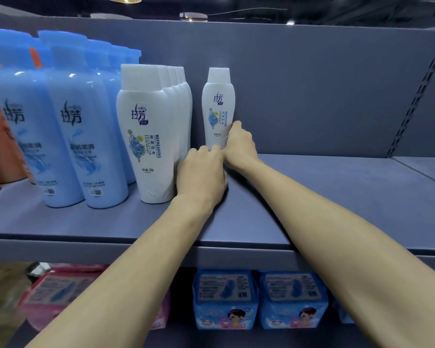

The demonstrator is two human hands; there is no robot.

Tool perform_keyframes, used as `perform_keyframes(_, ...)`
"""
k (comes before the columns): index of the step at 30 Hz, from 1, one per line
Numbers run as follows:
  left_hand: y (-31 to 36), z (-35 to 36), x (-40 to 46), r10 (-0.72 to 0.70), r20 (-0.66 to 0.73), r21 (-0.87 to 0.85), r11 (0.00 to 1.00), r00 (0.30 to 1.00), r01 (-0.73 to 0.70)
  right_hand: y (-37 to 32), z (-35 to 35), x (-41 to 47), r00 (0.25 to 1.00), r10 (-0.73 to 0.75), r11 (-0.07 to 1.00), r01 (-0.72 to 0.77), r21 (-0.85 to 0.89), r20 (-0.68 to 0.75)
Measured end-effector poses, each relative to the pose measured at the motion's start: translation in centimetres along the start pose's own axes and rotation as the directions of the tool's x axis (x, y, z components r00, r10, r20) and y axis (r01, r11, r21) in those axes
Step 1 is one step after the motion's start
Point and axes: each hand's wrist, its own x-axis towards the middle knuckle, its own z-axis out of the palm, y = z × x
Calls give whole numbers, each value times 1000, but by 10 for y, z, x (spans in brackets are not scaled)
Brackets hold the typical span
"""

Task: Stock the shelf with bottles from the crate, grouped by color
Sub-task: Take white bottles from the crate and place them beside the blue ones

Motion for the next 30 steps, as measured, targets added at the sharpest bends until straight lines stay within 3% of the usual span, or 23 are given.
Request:
perform_keyframes(15,0,1,0,-37,-6,-22,999,999,37,16,-5,-4,998,-38,998,35,-59,-54)
perform_keyframes(20,2,-6,-1,3,-8,15,1000,1000,-3,2,-29,-41,990,-131,955,111,-277,-55)
perform_keyframes(24,5,-20,-7,14,13,62,998,1000,-14,-6,-62,-95,985,-169,856,162,-490,30)
perform_keyframes(30,5,-57,-39,113,-16,-10,993,993,-113,-29,-114,-152,989,-132,800,145,-583,64)
